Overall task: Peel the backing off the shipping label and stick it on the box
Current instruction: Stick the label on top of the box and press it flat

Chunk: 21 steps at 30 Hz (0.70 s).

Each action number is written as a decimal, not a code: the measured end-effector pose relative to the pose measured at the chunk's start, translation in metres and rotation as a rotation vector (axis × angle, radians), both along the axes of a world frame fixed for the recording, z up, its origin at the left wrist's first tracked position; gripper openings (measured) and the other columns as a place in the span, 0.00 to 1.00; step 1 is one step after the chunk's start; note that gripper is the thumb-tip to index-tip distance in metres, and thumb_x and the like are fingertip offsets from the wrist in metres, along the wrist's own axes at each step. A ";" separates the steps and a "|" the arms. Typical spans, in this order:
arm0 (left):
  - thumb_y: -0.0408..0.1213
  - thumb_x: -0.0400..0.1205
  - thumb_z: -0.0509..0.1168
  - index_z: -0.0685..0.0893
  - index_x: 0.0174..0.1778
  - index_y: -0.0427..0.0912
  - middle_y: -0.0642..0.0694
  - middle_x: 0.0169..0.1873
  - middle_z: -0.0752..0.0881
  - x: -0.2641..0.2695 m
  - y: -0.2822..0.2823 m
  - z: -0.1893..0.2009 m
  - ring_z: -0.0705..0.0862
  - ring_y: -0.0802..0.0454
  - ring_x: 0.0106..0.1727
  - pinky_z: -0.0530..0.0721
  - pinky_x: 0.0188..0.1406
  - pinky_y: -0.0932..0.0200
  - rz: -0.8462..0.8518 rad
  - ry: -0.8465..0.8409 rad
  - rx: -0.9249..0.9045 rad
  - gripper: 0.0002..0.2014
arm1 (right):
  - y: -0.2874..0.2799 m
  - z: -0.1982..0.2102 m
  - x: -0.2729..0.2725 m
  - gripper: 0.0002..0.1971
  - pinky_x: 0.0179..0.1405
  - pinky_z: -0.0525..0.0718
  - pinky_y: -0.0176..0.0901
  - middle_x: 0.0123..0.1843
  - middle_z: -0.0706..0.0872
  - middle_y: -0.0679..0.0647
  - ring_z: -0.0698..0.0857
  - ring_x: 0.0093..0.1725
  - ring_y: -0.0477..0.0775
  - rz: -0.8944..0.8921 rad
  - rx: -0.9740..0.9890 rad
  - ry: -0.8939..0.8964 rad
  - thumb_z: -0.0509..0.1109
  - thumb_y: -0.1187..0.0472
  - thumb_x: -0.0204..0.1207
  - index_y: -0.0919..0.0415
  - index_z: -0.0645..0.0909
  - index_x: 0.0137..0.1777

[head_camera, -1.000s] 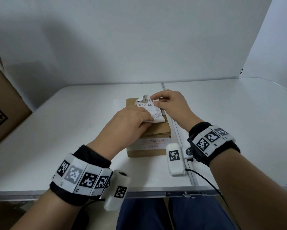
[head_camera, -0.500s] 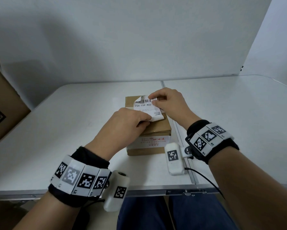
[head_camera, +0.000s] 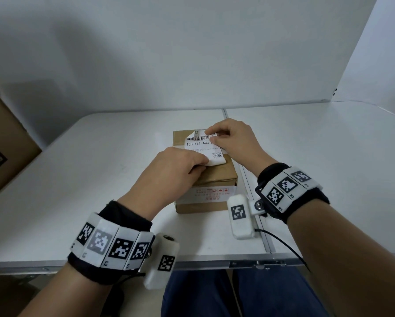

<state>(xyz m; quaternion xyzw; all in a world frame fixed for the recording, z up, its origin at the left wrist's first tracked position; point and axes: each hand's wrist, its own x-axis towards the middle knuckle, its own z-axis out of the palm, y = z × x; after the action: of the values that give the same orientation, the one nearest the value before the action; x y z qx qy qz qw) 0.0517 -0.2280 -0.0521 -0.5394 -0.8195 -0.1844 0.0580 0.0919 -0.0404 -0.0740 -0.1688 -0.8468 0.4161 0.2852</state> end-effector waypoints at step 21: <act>0.36 0.81 0.64 0.88 0.46 0.55 0.57 0.49 0.87 -0.033 0.016 0.024 0.83 0.58 0.50 0.79 0.47 0.67 0.024 -0.229 -0.103 0.10 | 0.003 -0.007 0.000 0.07 0.62 0.82 0.44 0.57 0.85 0.55 0.85 0.57 0.51 0.010 0.082 -0.035 0.73 0.64 0.76 0.57 0.88 0.53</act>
<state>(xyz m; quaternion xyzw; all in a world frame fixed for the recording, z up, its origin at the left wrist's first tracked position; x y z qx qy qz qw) 0.0188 -0.2121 -0.0276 -0.5074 -0.8355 -0.2020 -0.0617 0.0920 -0.0371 -0.0809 -0.1600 -0.8688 0.3794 0.2750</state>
